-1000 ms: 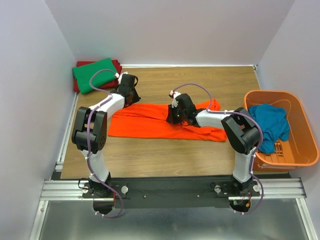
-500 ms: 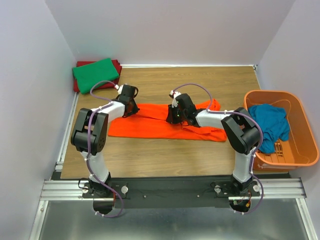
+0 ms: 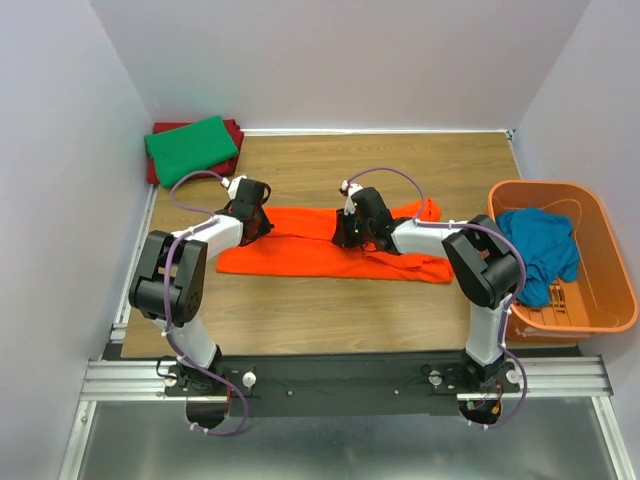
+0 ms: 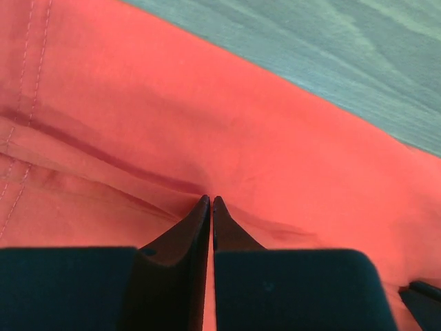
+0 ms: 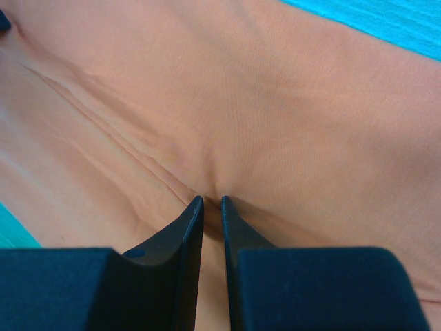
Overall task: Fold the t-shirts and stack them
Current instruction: Fold the other side of the tshirt into a rectangle
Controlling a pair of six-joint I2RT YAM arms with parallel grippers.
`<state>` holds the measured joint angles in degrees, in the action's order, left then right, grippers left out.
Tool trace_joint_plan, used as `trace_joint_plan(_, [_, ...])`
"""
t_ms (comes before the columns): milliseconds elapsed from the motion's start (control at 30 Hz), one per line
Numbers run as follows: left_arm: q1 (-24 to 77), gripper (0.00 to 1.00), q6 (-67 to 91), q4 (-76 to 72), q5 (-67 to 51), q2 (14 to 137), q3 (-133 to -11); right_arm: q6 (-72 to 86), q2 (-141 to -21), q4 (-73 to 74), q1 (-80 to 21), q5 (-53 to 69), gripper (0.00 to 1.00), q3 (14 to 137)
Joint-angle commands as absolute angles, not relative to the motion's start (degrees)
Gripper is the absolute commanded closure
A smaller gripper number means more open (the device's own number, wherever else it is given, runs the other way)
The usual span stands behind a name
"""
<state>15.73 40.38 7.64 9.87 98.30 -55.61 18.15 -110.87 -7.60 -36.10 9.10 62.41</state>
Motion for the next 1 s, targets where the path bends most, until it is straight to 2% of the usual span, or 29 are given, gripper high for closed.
trace_joint_plan(0, [15.5, 0.89, 42.7, 5.6, 12.7, 97.6, -52.8, 19.4, -110.9, -7.4, -36.7, 8.8, 0.77, 61.6])
trace_joint_plan(300, [11.2, 0.89, 47.5, 0.3, 13.2, 93.4, -45.5, 20.6, -110.7, -7.3, -36.6, 7.9, 0.77, 61.0])
trace_joint_plan(533, [8.6, 0.86, 48.8, -1.1, 13.7, 89.0, -45.1, 21.2, -110.7, -7.2, -35.9, 8.4, 0.77, 60.7])
trace_joint_plan(967, [3.5, 0.86, 50.4, -0.3, 13.4, 92.7, -43.8, 21.9, -111.0, -7.2, -34.9, 9.8, 0.77, 60.1])
